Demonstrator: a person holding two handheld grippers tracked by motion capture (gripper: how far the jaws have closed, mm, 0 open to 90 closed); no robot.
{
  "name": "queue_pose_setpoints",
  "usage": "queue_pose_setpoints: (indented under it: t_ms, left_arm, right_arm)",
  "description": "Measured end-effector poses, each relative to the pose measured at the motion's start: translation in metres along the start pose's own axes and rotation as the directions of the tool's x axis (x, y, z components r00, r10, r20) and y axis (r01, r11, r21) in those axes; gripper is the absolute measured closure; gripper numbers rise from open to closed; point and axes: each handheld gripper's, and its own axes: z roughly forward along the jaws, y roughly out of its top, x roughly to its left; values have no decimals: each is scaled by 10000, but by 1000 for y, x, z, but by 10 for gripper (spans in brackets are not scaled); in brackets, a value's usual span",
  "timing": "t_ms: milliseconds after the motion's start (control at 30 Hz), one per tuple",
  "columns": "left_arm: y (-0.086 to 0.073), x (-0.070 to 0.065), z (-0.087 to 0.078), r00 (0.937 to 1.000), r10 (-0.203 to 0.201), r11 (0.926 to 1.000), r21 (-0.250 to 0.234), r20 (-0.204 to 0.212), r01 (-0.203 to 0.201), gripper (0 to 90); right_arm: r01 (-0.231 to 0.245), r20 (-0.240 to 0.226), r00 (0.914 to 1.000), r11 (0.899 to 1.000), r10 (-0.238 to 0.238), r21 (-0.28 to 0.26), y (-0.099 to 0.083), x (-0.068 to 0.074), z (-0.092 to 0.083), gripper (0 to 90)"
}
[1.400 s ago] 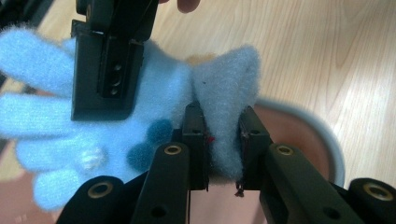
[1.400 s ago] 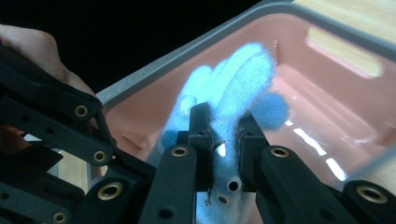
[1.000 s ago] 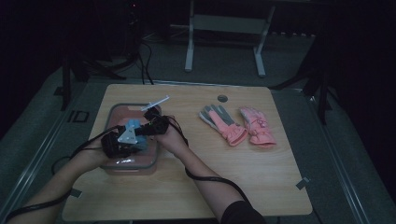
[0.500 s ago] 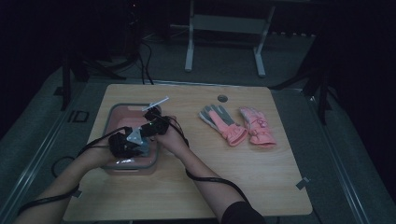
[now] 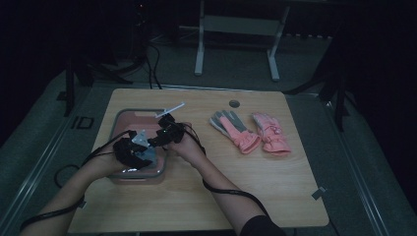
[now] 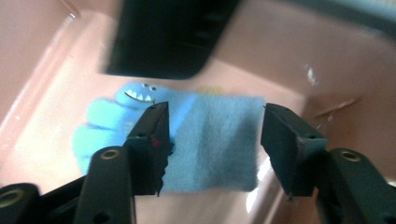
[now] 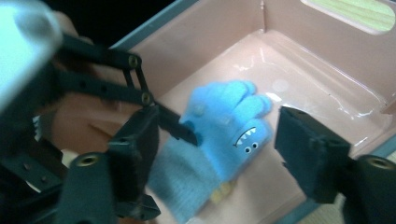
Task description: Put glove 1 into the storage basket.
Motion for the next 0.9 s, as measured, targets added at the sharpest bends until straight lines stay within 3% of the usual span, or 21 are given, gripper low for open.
queue_pose_setpoints:
  t_ms: [100,233,400,533,600,667,900]
  left_arm:
    - [6,-5,-11,9999,-61,9992,-404,114,66,425]
    - [15,-12,-19,9991,-171,9967,-791,395,202,433]
    - [28,-20,-23,9977,-356,9918,-1207,573,424,439]
    - [39,-29,-22,9973,-170,9905,-1346,711,265,447]
    - [45,-35,-20,9961,-127,9897,-1412,873,250,449]
    - [52,-41,-17,9949,-49,9887,-1487,1010,200,450]
    - [67,-62,-4,9884,336,9870,-1603,1479,-96,464]
  right_arm:
    - [216,-308,9993,9998,-217,-31,-3,1,-8,190]
    - [640,-317,9974,9977,-648,-240,-9,1,-23,148]
    - [834,45,9965,9954,-833,-462,-16,-1,-44,149]
    - [869,-115,9961,9959,-872,-259,-24,-6,-60,182]
    - [1042,186,9944,9939,-1036,-357,-30,-9,-69,182]
    - [1093,209,9939,9932,-1086,-411,-33,-10,-72,176]
    - [751,413,9964,9964,-735,-391,-60,-28,-96,152]
